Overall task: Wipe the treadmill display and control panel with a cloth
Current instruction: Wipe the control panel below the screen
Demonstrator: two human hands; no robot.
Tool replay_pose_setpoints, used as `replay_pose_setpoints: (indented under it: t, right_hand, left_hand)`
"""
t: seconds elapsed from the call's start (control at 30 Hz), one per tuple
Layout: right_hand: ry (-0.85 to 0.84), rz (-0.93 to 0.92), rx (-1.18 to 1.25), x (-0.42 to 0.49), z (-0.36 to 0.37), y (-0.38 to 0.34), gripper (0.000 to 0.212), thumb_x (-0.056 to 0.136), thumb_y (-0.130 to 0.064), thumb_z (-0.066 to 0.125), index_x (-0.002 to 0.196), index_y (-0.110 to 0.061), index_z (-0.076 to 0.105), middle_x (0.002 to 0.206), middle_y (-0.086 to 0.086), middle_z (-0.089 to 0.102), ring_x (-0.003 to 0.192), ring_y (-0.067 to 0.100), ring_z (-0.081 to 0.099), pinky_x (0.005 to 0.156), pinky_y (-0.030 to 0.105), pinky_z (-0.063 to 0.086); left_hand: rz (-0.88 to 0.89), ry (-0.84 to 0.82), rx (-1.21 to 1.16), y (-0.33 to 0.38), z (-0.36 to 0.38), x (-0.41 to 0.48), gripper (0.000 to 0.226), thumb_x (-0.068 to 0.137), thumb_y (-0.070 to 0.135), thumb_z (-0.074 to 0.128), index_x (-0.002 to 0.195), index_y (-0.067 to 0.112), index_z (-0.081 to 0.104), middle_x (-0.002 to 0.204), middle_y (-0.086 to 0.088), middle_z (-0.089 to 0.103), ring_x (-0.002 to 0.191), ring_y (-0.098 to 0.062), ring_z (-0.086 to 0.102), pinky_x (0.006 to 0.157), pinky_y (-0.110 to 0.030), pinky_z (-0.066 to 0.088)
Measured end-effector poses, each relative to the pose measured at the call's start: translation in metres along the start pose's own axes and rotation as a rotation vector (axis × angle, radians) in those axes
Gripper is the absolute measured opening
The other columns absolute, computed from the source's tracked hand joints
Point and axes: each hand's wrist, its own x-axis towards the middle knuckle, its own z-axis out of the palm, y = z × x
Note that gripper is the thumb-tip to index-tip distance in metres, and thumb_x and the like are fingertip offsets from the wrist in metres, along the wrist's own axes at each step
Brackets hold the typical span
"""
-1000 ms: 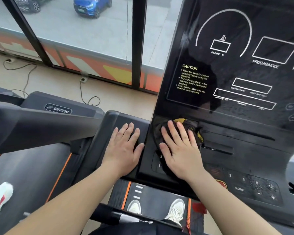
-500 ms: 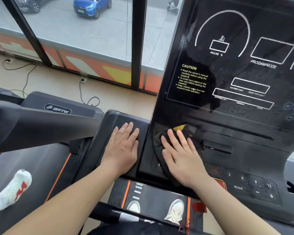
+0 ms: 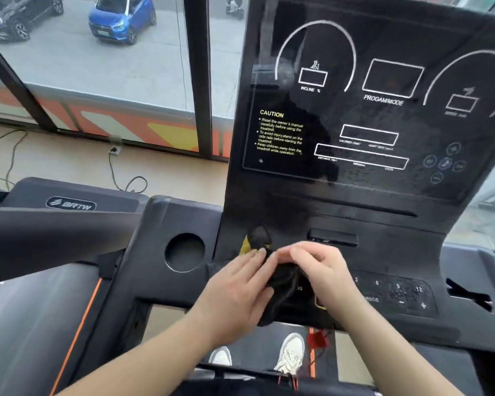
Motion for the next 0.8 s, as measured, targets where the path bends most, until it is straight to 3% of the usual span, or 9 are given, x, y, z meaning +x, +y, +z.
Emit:
replay_pose_setpoints:
  t: [0.1, 0.2, 0.3, 0.4, 0.5, 0.57, 0.67, 0.8]
  right_hand:
    - [0.239, -0.004, -0.19, -0.003, -0.013, 0.01, 0.019, 0.098, -0.015, 0.064, 0.097, -0.027, 0.079, 0.088, -0.011, 0.08, 0.089, 0.006, 0.075, 0.092, 0.039, 0.059]
    - [0.318, -0.017, -0.225, -0.006, -0.027, 0.019, 0.018, 0.097, -0.016, 0.065, 0.101, -0.027, 0.079, 0.089, -0.016, 0.079, 0.089, 0.005, 0.074, 0.089, 0.035, 0.06]
    - [0.335, -0.024, -0.182, -0.01, -0.043, 0.013, 0.02, 0.097, -0.013, 0.065, 0.098, -0.029, 0.079, 0.089, -0.014, 0.08, 0.089, 0.008, 0.075, 0.089, 0.03, 0.059]
    - [0.353, -0.009, -0.146, -0.011, -0.059, 0.008, 0.02, 0.097, -0.013, 0.065, 0.097, -0.027, 0.079, 0.09, -0.012, 0.08, 0.091, 0.005, 0.075, 0.088, 0.025, 0.056]
    - [0.369, 0.014, -0.116, -0.014, -0.074, 0.007, 0.019, 0.097, -0.012, 0.064, 0.098, -0.025, 0.078, 0.09, -0.013, 0.08, 0.09, -0.001, 0.074, 0.088, 0.022, 0.053]
    - [0.369, 0.03, -0.099, -0.019, -0.082, 0.008, 0.019, 0.098, -0.012, 0.064, 0.099, -0.024, 0.078, 0.087, -0.012, 0.081, 0.083, -0.003, 0.073, 0.08, 0.019, 0.052]
    - [0.384, 0.039, -0.096, -0.025, -0.092, 0.013, 0.019, 0.099, -0.01, 0.063, 0.099, -0.022, 0.078, 0.083, -0.01, 0.08, 0.076, -0.004, 0.072, 0.07, 0.009, 0.049]
    - [0.447, 0.072, -0.089, -0.028, -0.105, 0.02, 0.02, 0.099, -0.01, 0.063, 0.097, -0.022, 0.078, 0.08, -0.01, 0.08, 0.075, -0.001, 0.073, 0.068, 0.007, 0.049]
  left_hand:
    - [-0.114, -0.167, 0.183, 0.029, 0.02, 0.012, 0.07, 0.102, 0.056, 0.035, 0.151, 0.007, 0.046, 0.16, -0.018, 0.041, 0.151, -0.035, 0.034, 0.125, -0.048, 0.019]
    - [-0.208, -0.136, 0.209, 0.014, 0.015, 0.042, 0.071, 0.104, 0.051, 0.031, 0.16, 0.008, 0.028, 0.169, -0.016, 0.019, 0.158, -0.033, 0.012, 0.126, -0.047, 0.008]
    - [-0.198, -0.1, 0.254, -0.024, -0.001, 0.066, 0.068, 0.105, 0.033, 0.041, 0.163, 0.01, 0.014, 0.172, -0.013, 0.001, 0.159, -0.032, -0.004, 0.129, -0.05, 0.009]
    - [0.039, -0.121, 0.268, -0.047, -0.004, 0.068, 0.069, 0.094, 0.005, 0.048, 0.16, 0.006, 0.026, 0.171, -0.013, 0.014, 0.159, -0.03, 0.008, 0.126, -0.046, 0.023]
    - [0.334, -0.13, 0.355, -0.052, -0.014, 0.078, 0.058, 0.092, 0.001, 0.031, 0.146, 0.003, 0.052, 0.158, -0.014, 0.045, 0.148, -0.029, 0.041, 0.116, -0.044, 0.043]
    - [0.447, -0.102, 0.383, -0.053, -0.024, 0.096, 0.051, 0.095, 0.002, 0.031, 0.136, 0.0, 0.062, 0.147, -0.015, 0.057, 0.137, -0.03, 0.054, 0.108, -0.044, 0.051]
    - [0.596, -0.052, 0.396, -0.045, -0.027, 0.127, 0.046, 0.096, 0.0, 0.036, 0.133, 0.0, 0.064, 0.143, -0.014, 0.061, 0.134, -0.028, 0.058, 0.107, -0.041, 0.052]
    - [0.804, -0.031, 0.429, -0.003, -0.004, 0.181, 0.034, 0.091, 0.003, 0.06, 0.123, 0.007, 0.072, 0.136, -0.007, 0.068, 0.127, -0.021, 0.063, 0.101, -0.032, 0.055]
